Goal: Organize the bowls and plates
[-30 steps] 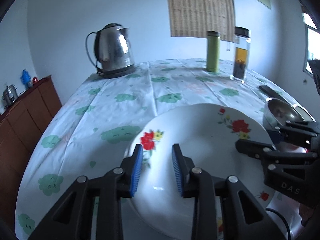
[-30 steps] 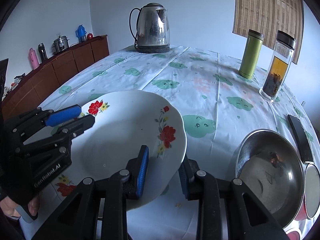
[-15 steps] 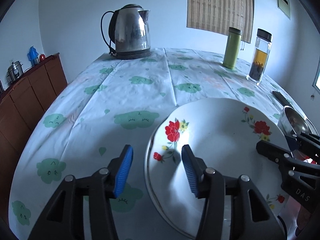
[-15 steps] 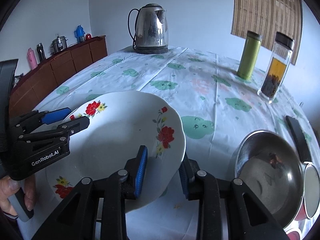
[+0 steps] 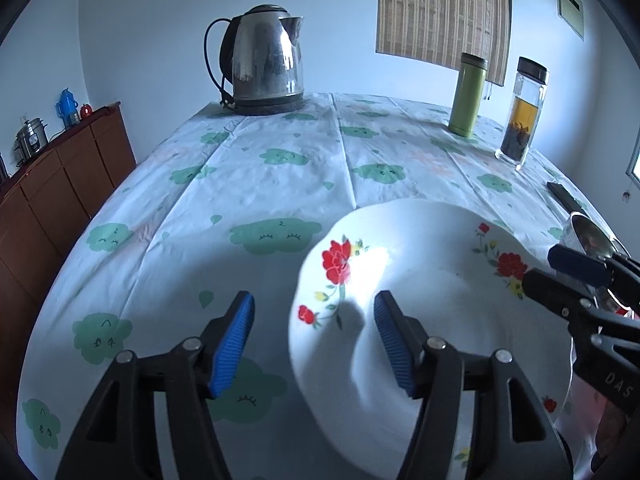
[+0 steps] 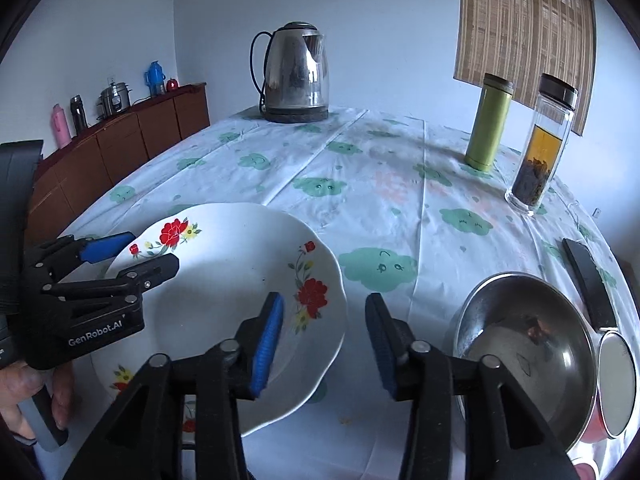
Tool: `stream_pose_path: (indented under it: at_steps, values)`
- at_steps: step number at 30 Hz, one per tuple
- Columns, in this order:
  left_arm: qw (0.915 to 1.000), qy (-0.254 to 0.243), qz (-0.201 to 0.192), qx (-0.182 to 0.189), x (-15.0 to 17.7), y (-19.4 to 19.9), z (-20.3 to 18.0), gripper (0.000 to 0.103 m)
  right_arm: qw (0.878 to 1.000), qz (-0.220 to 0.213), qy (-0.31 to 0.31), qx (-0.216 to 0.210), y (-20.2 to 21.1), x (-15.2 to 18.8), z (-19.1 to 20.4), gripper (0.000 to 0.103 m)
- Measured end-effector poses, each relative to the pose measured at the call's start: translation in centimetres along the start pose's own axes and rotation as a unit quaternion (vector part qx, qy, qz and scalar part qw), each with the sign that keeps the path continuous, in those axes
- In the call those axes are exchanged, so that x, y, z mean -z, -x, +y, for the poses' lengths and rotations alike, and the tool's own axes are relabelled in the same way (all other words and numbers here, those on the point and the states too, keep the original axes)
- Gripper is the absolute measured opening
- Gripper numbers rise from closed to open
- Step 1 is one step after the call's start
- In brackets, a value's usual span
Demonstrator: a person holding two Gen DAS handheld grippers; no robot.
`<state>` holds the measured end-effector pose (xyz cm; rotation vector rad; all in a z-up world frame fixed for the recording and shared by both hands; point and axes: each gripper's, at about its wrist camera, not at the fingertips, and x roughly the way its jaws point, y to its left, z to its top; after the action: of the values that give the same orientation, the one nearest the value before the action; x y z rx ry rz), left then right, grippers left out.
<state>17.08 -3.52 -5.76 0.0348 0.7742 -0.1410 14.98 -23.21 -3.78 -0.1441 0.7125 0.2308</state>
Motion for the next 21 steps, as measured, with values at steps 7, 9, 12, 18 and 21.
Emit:
stream_pose_path:
  at_steps: [7, 9, 12, 18, 21]
  values:
    - [1.0000, 0.008, -0.003, -0.002, 0.0, 0.1, 0.4, 0.074, 1.000, -0.001, 0.005, 0.004, 0.0, -0.1, 0.2, 0.047]
    - [1.0000, 0.009, -0.003, -0.001, 0.0, 0.1, 0.5, 0.075, 1.000, -0.006, 0.002, 0.004, 0.2, -0.2, 0.1, 0.049]
    - [1.0000, 0.009, -0.004, -0.001, 0.0, 0.2, 0.6, 0.076, 1.000, -0.009, 0.003, 0.003, 0.3, -0.2, 0.2, 0.050]
    - [0.9999, 0.014, -0.007, 0.001, -0.1, 0.3, 0.8, 0.076, 1.000, -0.022, 0.006, 0.003, 0.6, -0.3, 0.4, 0.050]
    - [0.9998, 0.016, -0.011, 0.003, -0.1, 0.5, 0.8, 0.076, 0.999, -0.039, 0.003, 0.003, 1.2, -0.4, 0.4, 0.050]
